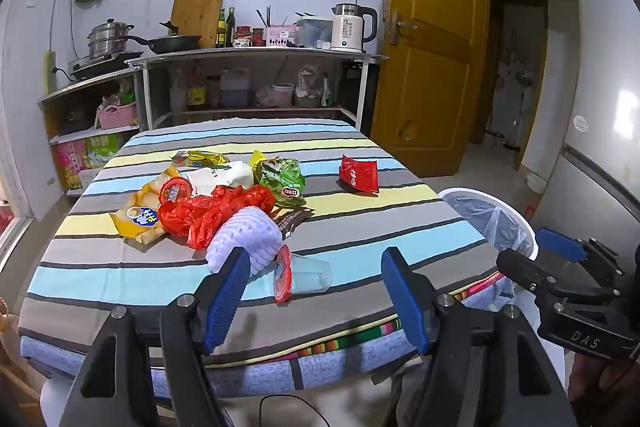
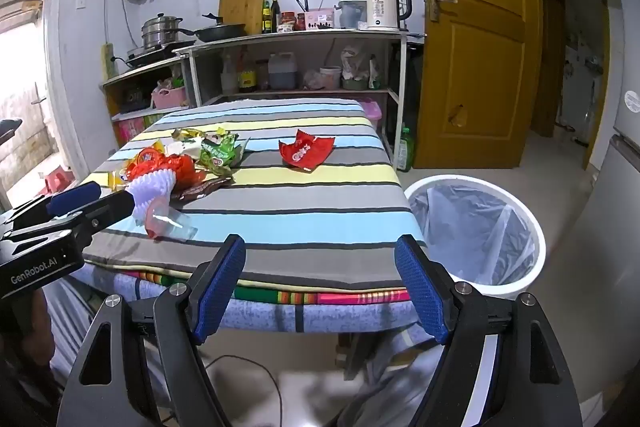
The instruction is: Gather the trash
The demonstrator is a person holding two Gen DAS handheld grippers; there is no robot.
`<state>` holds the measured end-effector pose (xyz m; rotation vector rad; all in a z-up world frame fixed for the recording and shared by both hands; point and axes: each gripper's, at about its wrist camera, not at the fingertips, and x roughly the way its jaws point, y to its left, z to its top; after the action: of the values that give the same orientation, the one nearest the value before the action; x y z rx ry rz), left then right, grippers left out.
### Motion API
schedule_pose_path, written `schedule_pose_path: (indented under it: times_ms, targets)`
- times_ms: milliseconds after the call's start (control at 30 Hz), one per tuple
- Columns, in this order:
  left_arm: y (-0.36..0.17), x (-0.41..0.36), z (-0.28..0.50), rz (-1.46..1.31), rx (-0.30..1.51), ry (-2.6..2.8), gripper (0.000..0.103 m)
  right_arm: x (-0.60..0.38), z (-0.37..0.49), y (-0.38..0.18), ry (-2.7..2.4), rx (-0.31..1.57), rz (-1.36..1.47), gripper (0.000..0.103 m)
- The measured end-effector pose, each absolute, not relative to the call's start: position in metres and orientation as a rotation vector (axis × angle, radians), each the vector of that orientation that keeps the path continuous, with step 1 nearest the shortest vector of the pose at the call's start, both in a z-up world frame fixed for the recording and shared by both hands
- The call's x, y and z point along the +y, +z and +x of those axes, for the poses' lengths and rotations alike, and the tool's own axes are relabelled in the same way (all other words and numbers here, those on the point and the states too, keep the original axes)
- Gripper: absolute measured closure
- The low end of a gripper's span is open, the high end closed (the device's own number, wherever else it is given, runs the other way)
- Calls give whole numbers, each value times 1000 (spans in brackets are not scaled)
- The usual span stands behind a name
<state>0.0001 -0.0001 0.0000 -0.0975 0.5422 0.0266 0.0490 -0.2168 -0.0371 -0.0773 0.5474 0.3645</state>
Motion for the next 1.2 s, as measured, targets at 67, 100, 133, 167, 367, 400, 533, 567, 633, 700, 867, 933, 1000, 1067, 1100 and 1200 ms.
schedule_pose_path:
  times_ms: [67,100,133,167,367,400,533,567,633,700,867,933,1000,1067,1100,1200]
  targets:
    - [0,0,0,-97,542,29,35,-216,49,-37,363,547,-80,26]
    - [0,0,0,-96,541,30,35,-216,49,-37,362,546,-80,26]
    - [0,0,1,-96,539,32,35,-217,49,-37,361,545,-80,26]
    - [0,0,1,-96,538,33,35,-216,49,-37,363,547,-82,26]
    - [1,-4,3,-96,532,34,35,-216,49,-38,360,545,-85,26]
    - [1,-5,4,-96,533,33,35,-217,49,-38,360,543,-85,26]
    - [3,-1,-3,-105,526,28,35,-217,48,-37,362,542,-84,26]
    - [4,-1,-4,-104,525,27,35,-217,47,-37,361,539,-86,26]
    - [5,-1,-5,-103,524,25,35,-217,47,-36,361,539,-87,26]
    - [5,-1,-5,-103,523,25,35,-216,47,-36,360,540,-88,26]
    - [5,-1,-6,-104,523,26,35,-216,45,-35,359,539,-89,26]
    - [5,-1,-6,-105,523,26,35,-216,45,-35,358,537,-91,26]
    - [5,-1,-6,-106,523,26,35,-216,45,-35,360,538,-90,26]
    - [5,-1,-6,-106,523,26,35,-216,45,-35,358,538,-92,26]
    - [6,-1,-6,-106,523,25,35,-216,45,-35,359,538,-92,26]
    - [5,-1,-6,-106,523,26,35,-216,45,-34,359,537,-92,26]
